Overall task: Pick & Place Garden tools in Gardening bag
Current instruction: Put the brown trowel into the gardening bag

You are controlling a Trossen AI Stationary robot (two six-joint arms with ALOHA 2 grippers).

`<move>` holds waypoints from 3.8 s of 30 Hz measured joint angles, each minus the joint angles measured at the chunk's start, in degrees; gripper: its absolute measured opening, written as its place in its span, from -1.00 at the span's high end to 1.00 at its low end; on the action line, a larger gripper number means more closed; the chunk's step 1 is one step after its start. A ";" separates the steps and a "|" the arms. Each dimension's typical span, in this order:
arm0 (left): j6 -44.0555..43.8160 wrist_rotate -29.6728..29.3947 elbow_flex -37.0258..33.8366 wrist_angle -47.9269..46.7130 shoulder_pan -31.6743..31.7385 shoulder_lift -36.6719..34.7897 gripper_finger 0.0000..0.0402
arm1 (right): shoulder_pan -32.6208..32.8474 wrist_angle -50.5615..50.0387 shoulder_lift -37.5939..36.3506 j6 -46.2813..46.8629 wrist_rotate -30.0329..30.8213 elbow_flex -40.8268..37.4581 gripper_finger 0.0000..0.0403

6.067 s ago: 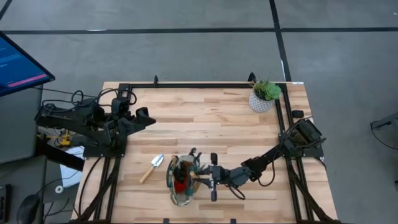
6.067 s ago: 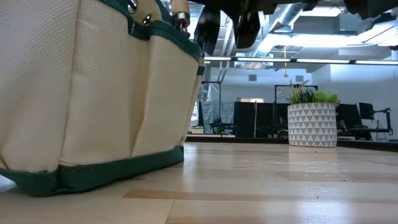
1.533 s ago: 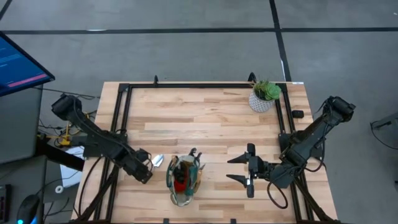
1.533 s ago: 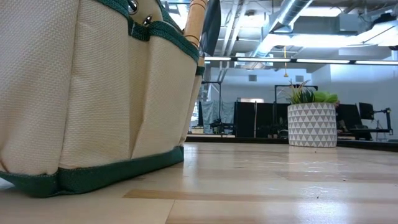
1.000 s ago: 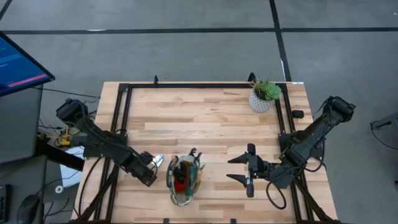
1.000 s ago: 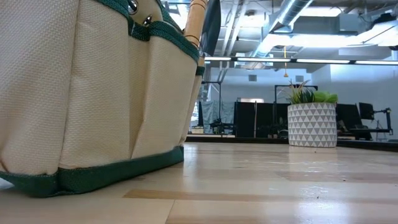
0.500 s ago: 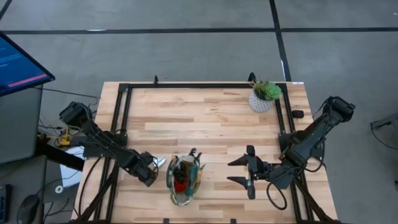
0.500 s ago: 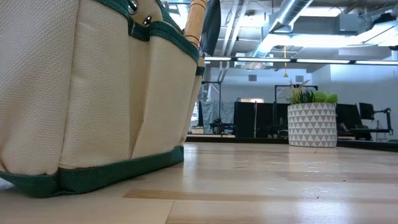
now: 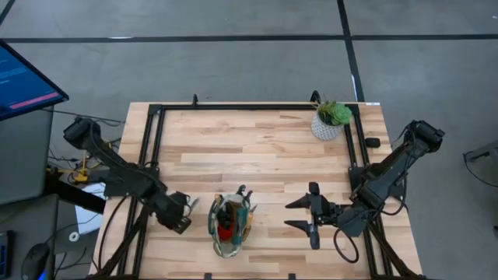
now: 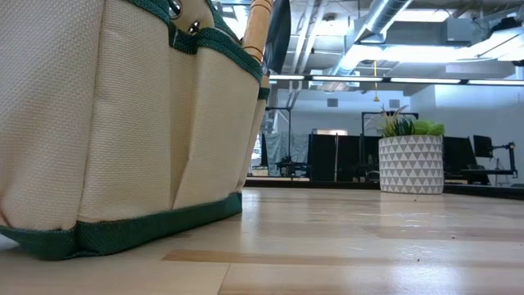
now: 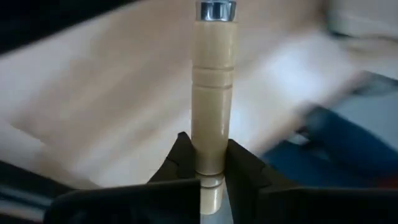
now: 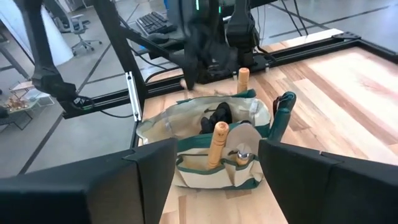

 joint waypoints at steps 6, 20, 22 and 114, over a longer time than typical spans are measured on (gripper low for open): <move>-10.89 -1.27 6.85 4.54 -0.28 -10.35 0.93 | 0.00 -0.60 0.00 1.61 -1.34 0.00 -0.04; -34.59 -4.47 13.10 20.99 -4.87 -11.99 0.93 | 0.00 -0.36 0.00 4.60 -4.57 0.00 0.03; -34.60 -6.54 13.14 26.55 -4.83 -9.52 0.93 | 0.00 -0.34 0.00 4.62 -4.57 0.00 0.03; -20.05 -36.19 13.14 42.53 -0.61 -9.46 0.73 | -19.85 -16.61 44.02 -56.59 -8.71 66.10 0.74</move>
